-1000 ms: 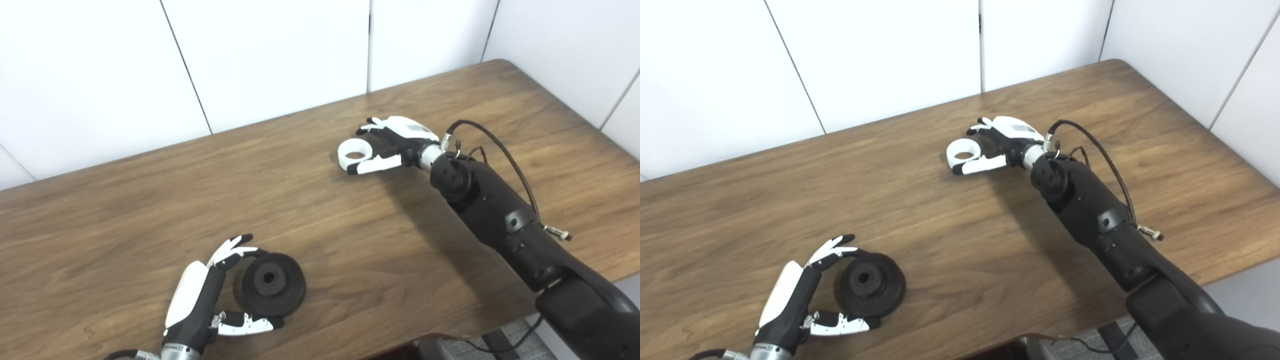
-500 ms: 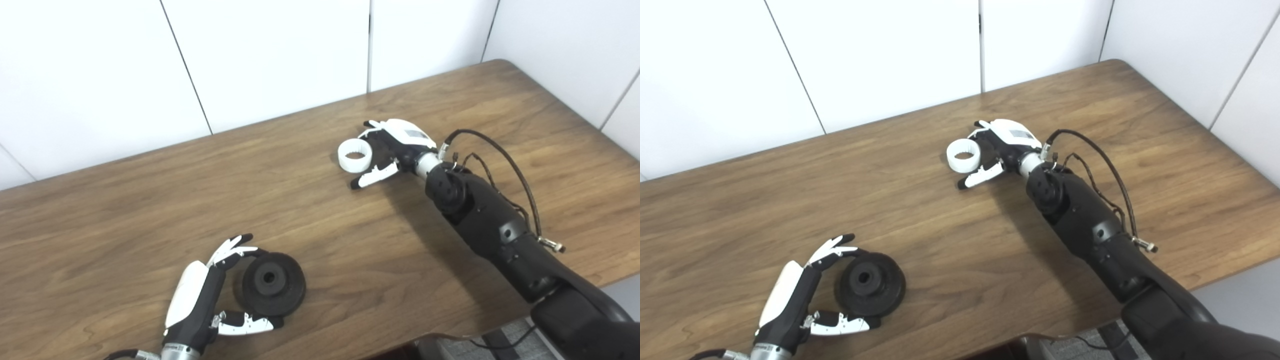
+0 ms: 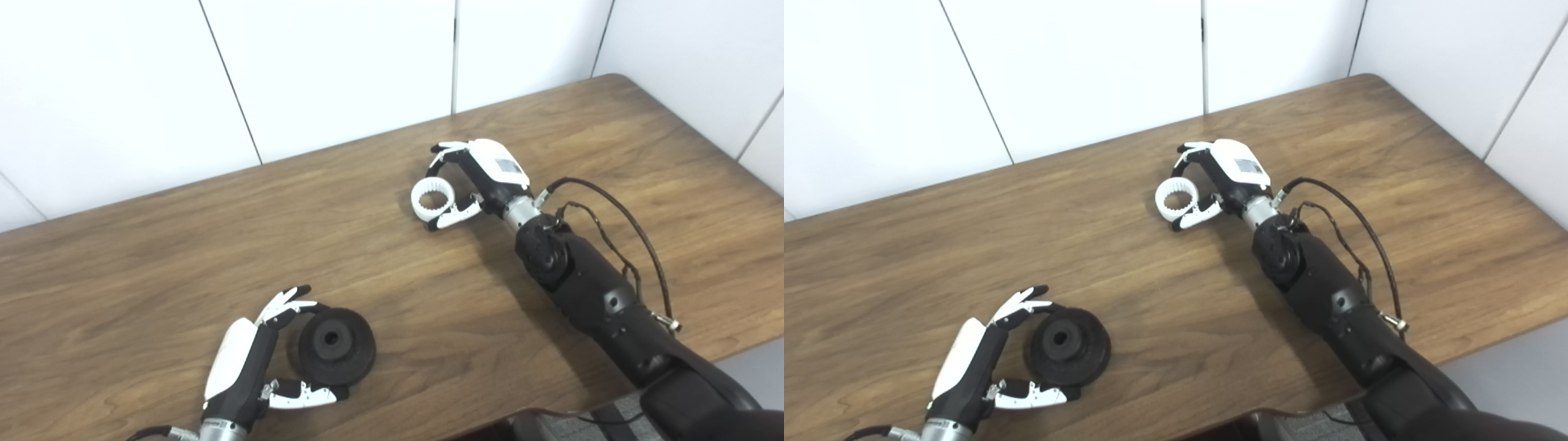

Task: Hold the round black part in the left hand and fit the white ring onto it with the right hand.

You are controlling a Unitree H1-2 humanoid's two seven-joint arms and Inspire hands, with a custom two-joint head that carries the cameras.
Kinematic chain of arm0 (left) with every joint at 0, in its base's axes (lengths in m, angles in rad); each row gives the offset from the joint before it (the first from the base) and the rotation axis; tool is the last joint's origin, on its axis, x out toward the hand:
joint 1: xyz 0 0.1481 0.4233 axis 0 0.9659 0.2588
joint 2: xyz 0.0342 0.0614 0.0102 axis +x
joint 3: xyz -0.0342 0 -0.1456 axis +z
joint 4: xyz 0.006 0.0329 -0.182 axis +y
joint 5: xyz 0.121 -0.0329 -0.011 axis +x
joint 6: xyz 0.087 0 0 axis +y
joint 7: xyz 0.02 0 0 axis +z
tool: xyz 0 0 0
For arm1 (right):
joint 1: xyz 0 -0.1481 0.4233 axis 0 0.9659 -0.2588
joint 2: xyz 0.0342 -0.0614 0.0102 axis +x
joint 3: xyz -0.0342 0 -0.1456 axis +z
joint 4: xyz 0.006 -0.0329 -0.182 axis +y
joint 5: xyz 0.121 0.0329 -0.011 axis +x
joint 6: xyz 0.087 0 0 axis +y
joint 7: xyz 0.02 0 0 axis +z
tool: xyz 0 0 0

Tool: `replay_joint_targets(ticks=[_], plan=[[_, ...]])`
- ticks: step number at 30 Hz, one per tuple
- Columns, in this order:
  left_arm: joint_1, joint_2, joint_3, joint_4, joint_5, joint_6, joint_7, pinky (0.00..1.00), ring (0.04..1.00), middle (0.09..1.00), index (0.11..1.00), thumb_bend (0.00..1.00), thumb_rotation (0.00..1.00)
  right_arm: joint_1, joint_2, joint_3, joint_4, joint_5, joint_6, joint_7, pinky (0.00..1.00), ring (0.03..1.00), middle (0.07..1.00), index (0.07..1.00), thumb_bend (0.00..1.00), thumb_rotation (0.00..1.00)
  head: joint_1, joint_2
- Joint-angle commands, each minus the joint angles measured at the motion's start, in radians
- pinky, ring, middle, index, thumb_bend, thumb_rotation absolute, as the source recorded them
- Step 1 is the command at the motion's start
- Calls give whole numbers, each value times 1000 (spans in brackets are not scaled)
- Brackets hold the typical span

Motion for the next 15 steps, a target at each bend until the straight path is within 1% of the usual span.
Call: replay_joint_targets(ticks=[1,8,15], plan=[[-5,9,3,-15,0,0,-7,836,949,910,491,522,72,-15,-4,-9,15,-10,-9,-24,932,859,801,484,518,137,2,1],[-8,7,-1,-22,9,8,-12,842,952,912,492,521,73,-8,-7,-11,15,-2,-11,-32,923,853,798,483,518,137,15,13],[-10,2,-4,-27,14,17,-14,850,953,914,491,521,74,8,-11,-21,-19,21,0,-11,918,862,801,483,518,139,29,21]])
